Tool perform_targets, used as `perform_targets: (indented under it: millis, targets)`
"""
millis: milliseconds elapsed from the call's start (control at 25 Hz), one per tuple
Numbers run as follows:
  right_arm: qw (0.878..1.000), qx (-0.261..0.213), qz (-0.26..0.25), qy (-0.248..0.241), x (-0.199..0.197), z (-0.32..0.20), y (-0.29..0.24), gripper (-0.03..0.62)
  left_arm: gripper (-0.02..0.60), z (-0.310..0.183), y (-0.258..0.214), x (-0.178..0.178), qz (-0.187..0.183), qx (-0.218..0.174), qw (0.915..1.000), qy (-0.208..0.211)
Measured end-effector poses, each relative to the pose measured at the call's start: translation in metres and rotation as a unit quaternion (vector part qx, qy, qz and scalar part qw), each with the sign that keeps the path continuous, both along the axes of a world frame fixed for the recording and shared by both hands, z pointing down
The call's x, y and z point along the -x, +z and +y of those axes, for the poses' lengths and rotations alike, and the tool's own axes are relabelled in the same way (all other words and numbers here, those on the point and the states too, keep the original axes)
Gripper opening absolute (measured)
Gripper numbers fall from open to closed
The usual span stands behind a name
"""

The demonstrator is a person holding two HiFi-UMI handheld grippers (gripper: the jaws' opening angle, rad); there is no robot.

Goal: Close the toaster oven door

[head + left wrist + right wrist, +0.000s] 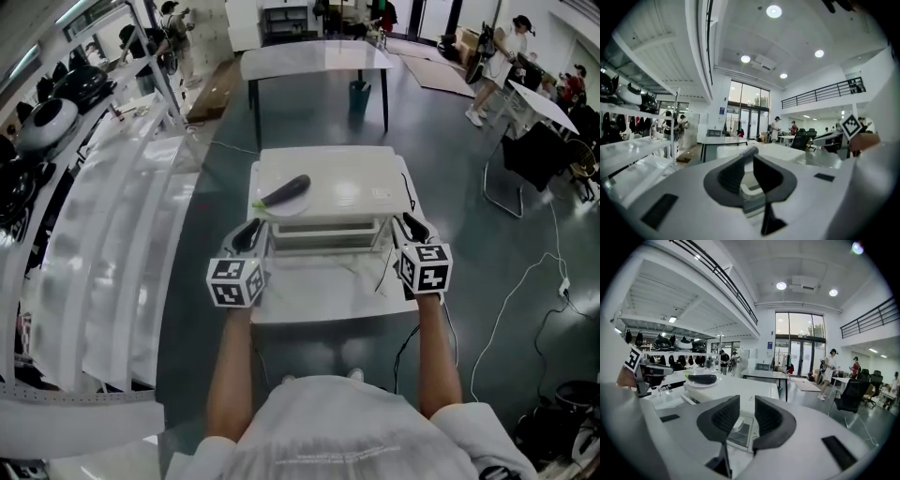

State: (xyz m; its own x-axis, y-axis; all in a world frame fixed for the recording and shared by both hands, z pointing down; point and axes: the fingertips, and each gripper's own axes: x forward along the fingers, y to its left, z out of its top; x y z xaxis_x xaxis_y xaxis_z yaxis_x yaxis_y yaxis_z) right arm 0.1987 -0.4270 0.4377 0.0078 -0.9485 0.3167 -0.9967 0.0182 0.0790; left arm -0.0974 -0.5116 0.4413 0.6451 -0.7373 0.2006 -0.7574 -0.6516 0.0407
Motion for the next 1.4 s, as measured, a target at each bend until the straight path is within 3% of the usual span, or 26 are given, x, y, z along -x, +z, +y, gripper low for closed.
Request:
perform_targets:
  millis: [240, 520, 1000, 1400]
  targets:
    - [0.999, -0.022, 0.035, -0.028, 0.016, 0.013, -0.042, 0.062, 0.036, 0.021, -0.054, -0.004, -0.042, -0.076, 0.9959, 0.024]
    - [0.993, -0.066, 0.055, -0.078, 0.046, 0.027, -0.09, 0.021, 0.02, 0.048, -0.105, -0.012, -0.065, -0.138, 0.9868, 0.054]
    - [0.982, -0.103, 0.097, -0.127, 0.084, 0.047, -0.139, 0.017, 0.02, 0.081, -0.156, -0.02, -0.071, -0.203, 0.9741, 0.071]
    - [0.981, -0.095, 0.106, -0.135, 0.09, 0.051, -0.139, 0.015, 0.02, 0.085, -0.164, -0.022, -0.071, -0.21, 0.9724, 0.072]
